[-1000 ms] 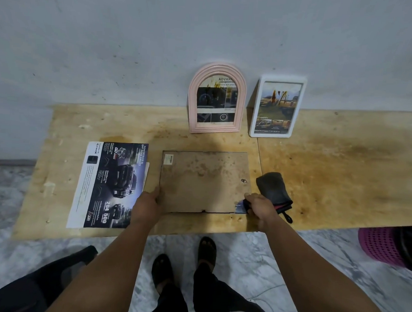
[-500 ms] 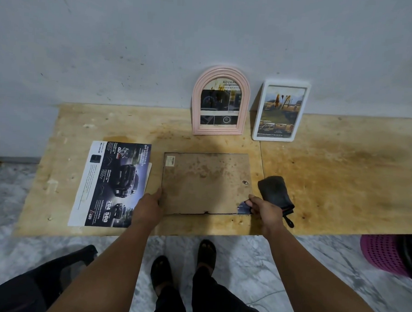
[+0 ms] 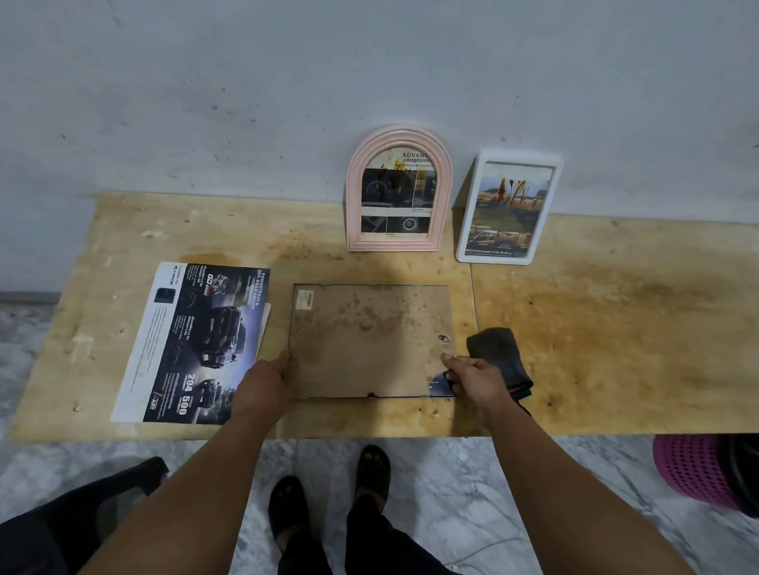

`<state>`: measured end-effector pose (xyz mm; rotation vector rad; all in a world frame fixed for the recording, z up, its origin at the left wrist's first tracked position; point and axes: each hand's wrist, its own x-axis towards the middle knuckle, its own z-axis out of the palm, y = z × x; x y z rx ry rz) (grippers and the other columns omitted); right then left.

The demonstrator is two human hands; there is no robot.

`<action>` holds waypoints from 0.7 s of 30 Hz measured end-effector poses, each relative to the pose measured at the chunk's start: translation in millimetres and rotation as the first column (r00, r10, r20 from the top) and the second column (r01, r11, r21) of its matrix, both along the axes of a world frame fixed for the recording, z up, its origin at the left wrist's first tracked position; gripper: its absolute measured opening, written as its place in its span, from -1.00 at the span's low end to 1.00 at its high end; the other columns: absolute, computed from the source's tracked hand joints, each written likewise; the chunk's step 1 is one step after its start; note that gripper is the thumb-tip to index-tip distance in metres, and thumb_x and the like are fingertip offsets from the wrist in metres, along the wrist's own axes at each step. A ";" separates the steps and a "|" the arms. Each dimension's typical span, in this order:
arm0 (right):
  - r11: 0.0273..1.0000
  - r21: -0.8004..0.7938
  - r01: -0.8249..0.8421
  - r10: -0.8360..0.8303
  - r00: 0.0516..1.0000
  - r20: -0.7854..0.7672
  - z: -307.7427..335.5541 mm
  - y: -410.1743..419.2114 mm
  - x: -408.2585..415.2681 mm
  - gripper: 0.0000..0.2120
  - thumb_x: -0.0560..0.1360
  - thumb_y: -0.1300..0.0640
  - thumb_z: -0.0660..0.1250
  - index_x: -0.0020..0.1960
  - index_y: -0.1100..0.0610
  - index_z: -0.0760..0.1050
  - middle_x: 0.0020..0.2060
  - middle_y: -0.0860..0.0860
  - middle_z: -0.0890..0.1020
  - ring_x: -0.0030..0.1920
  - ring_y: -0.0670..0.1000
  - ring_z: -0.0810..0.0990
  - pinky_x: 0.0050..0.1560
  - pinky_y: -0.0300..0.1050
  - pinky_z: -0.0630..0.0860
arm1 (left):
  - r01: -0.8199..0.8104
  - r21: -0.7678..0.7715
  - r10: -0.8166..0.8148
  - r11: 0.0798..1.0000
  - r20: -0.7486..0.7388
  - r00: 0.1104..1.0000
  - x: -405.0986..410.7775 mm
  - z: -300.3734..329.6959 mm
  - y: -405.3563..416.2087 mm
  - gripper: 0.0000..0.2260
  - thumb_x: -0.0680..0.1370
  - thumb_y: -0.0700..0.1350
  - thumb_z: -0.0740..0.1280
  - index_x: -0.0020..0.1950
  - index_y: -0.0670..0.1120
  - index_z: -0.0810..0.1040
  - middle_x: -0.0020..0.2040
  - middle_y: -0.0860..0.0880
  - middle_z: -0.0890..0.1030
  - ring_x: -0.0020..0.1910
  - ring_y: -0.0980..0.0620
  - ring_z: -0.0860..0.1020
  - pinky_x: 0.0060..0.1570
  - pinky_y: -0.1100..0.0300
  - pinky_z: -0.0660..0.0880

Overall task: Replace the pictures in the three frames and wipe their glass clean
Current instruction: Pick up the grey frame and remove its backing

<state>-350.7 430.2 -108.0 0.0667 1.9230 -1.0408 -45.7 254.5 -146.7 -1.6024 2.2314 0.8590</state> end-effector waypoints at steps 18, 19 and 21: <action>0.989 -0.050 0.137 -0.134 0.989 0.069 -0.3 10.6 -2.8 -0.85 0.60 0.24 0.38 0.08 0.33 0.59 -0.24 0.19 0.64 -0.36 0.04 0.56 -0.23 -0.07 0.51 | -0.072 0.000 0.072 0.997 -0.023 0.997 -1.7 9.3 5.4 -0.66 0.65 -0.15 0.22 0.43 -0.07 0.51 0.02 -0.16 0.60 -0.02 -0.18 0.61 -0.07 -0.01 0.56; 0.985 -0.084 0.150 -0.143 0.987 0.076 2.1 11.6 -0.7 -0.83 0.61 0.28 0.34 0.17 0.33 0.57 -0.21 0.21 0.64 -0.35 0.05 0.55 -0.27 -0.05 0.52 | -0.079 -0.006 0.079 0.997 -0.022 0.997 -1.6 9.8 6.2 -0.68 0.66 -0.14 0.21 0.41 -0.08 0.53 0.00 -0.14 0.60 -0.03 -0.18 0.61 -0.04 -0.03 0.57; 0.978 -0.135 0.158 -0.146 0.985 0.093 8.7 12.7 2.9 -0.79 0.66 0.31 0.24 0.26 0.29 0.54 -0.25 0.22 0.60 -0.36 0.08 0.51 -0.38 -0.04 0.48 | -0.086 -0.017 0.086 0.996 -0.021 0.996 -2.8 11.5 8.6 -0.72 0.68 -0.11 0.18 0.35 -0.09 0.54 -0.04 -0.11 0.57 -0.05 -0.16 0.60 -0.04 -0.03 0.56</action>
